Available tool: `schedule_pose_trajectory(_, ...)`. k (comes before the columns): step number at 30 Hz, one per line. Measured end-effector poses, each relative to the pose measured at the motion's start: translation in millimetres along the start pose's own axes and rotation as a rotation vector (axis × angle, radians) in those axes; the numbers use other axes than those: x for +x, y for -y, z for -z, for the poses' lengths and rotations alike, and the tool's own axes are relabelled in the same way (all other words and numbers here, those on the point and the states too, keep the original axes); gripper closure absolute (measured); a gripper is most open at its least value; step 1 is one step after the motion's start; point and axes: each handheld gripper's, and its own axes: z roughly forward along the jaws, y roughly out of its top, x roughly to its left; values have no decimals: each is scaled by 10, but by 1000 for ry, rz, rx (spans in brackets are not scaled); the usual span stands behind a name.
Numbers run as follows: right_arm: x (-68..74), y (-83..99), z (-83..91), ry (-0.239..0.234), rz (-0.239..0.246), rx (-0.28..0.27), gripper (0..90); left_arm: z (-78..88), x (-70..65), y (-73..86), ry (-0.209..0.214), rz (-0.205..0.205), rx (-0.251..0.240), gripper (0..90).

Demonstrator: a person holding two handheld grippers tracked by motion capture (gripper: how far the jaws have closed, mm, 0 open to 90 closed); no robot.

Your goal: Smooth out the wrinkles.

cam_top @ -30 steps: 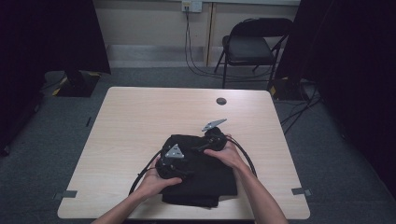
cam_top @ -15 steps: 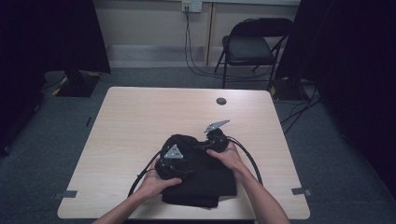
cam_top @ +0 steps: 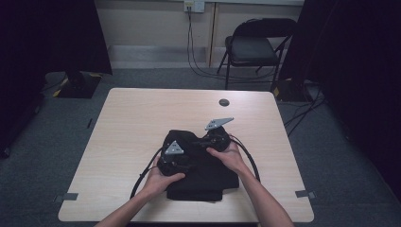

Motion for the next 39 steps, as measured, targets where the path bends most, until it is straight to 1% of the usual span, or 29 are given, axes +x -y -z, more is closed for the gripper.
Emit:
schedule_pose_trajectory(1, 11, -3, 3, 0, 3, -1, 785, 15, 8, -7, 5, -10, 6, 483)
schedule_pose_trajectory(3, 17, -5, 8, -1, 3, -3, 786, 31, 16, -13, 10, -9, 10, 419)
schedule_pose_trajectory(4, 8, -4, 13, -3, 0, -6, 786, 109, 5, -76, -23, -15, 50, 381)
schedule_pose_trajectory(5, -4, -1, 16, -3, -5, -10, 786, 171, 0, -119, -18, -16, 45, 343)
schedule_pose_trajectory(7, -35, 8, 27, -7, -16, -19, 786, 334, -35, -182, -9, -27, 13, 359)
schedule_pose_trajectory(8, -47, 10, 35, -7, -19, -22, 786, 418, -63, -202, -11, -49, 17, 360)
schedule_pose_trajectory(9, -47, 10, 35, -7, -19, -22, 786, 418, -63, -202, -11, -49, 17, 361)
schedule_pose_trajectory(10, -53, 13, 41, -6, -22, -28, 786, 492, -97, -219, -13, -72, 30, 361)
schedule_pose_trajectory(11, -59, 15, 41, -6, -26, -32, 787, 633, -177, -223, 22, -82, 11, 362)
schedule_pose_trajectory(12, -59, 15, 35, -5, -25, -30, 787, 683, -222, -214, 56, -85, 7, 370)
schedule_pose_trajectory(13, -56, 15, 32, -2, -24, -27, 787, 683, -222, -214, 56, -85, 7, 381)
schedule_pose_trajectory(14, -54, 15, 30, -3, -24, -28, 787, 750, -343, -179, 82, -113, 4, 381)
schedule_pose_trajectory(15, -53, 15, 28, -2, -24, -28, 787, 749, -397, -150, 102, -123, 1, 381)
schedule_pose_trajectory(16, -53, 14, 25, 0, -23, -26, 787, 719, -442, -114, 118, -132, 11, 380)
schedule_pose_trajectory(17, -55, 13, 21, 2, -24, -25, 787, 659, -475, -68, 113, -140, 35, 375)
schedule_pose_trajectory(18, -59, 15, 16, 4, -25, -26, 787, 578, -487, -13, 110, -145, 70, 360)
schedule_pose_trajectory(19, -59, 15, 16, 4, -25, -26, 787, 578, -487, -13, 110, -145, 70, 340)
schedule_pose_trajectory(20, -65, 19, 14, 5, -29, -25, 787, 473, -483, 66, 105, -148, 108, 340)
schedule_pose_trajectory(21, -70, 28, 16, 10, -34, -28, 787, 411, -482, 126, 75, -164, 97, 339)
schedule_pose_trajectory(22, -70, 31, 22, 9, -35, -29, 787, 394, -483, 120, 71, -162, 90, 338)
schedule_pose_trajectory(25, -70, 24, 41, 4, -35, -37, 789, 330, -470, 125, 61, -166, 112, 336)
schedule_pose_trajectory(27, -62, 3, 52, 4, -27, -39, 789, 292, -461, 131, 54, -168, 110, 333)
schedule_pose_trajectory(28, -49, -12, 59, 2, -24, -41, 789, 275, -452, 128, 50, -156, 112, 333)
schedule_pose_trajectory(32, 1, -53, 88, -6, -5, -54, 790, 241, -417, 115, 45, -150, 115, 330)
schedule_pose_trajectory(33, 42, -82, 104, -9, 5, -58, 791, 222, -381, 107, 39, -140, 107, 327)
schedule_pose_trajectory(36, 76, -110, 126, -13, 14, -65, 792, 210, -350, 103, 21, -149, 97, 327)
schedule_pose_trajectory(37, 117, -134, 152, -17, 28, -71, 793, 201, -317, 86, 12, -167, 97, 328)
schedule_pose_trajectory(38, 138, -143, 166, -23, 31, -74, 793, 197, -302, 87, -1, -165, 90, 328)
schedule_pose_trajectory(39, 138, -143, 166, -23, 31, -74, 793, 197, -302, 87, -1, -165, 90, 328)
